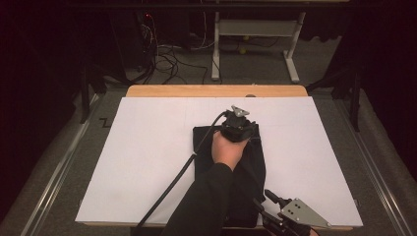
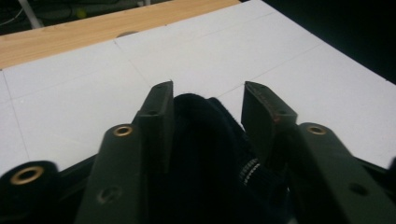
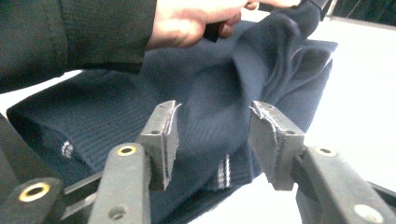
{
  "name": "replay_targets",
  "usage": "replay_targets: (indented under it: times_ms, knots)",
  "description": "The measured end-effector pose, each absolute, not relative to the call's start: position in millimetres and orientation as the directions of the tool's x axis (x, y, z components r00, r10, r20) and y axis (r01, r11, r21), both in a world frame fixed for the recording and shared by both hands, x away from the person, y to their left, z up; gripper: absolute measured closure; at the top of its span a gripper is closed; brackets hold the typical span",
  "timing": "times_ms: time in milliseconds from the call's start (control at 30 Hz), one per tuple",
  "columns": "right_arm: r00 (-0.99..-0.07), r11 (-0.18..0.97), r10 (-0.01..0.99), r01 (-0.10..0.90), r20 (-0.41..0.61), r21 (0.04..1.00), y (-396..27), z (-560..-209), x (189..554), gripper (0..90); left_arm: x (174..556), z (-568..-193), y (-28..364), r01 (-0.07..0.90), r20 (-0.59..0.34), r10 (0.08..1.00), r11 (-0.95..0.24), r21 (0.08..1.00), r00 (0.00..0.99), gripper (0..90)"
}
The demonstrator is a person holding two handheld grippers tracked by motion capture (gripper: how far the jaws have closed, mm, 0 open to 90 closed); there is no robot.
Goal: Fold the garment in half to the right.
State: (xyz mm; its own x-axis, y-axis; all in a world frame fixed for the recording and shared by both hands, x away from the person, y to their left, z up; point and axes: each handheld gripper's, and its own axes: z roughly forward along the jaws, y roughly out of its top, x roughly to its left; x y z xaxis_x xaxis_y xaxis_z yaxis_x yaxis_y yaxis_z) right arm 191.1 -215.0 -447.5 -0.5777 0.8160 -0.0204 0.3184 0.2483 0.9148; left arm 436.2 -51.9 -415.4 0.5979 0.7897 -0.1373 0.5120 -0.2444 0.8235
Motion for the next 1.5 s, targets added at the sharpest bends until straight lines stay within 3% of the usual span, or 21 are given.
replay_targets:
  times_ms: [500,667,900,967,1167,1500]
  knots:
    - [-0.583,0.251,0.812,0.3,-0.031,0.92,-213,-445,193,51.0,412,-408,-18,0.46,-0.155,0.752,-0.214,0.862,0.64,27.6]
    - [-0.581,0.255,0.813,0.303,-0.034,0.918,-211,-446,194,51.7,400,-411,9,0.491,-0.227,0.733,-0.165,0.856,0.641,19.0]
    - [-0.581,0.278,0.812,0.311,-0.05,0.909,-206,-450,195,52.1,384,-417,56,0.491,-0.232,0.747,-0.144,0.859,0.624,10.9]
    - [-0.581,0.284,0.812,0.313,-0.054,0.907,-204,-451,196,52.2,380,-422,71,0.493,-0.226,0.75,-0.152,0.857,0.622,4.0]
    - [-0.583,0.291,0.811,0.321,-0.054,0.901,-201,-454,197,52.4,367,-435,109,0.492,-0.225,0.748,-0.153,0.857,0.624,0.0]
    - [-0.58,0.276,0.813,0.324,-0.041,0.905,-200,-448,202,58.0,317,-452,184,0.456,-0.135,0.783,-0.205,0.866,0.608,0.0]
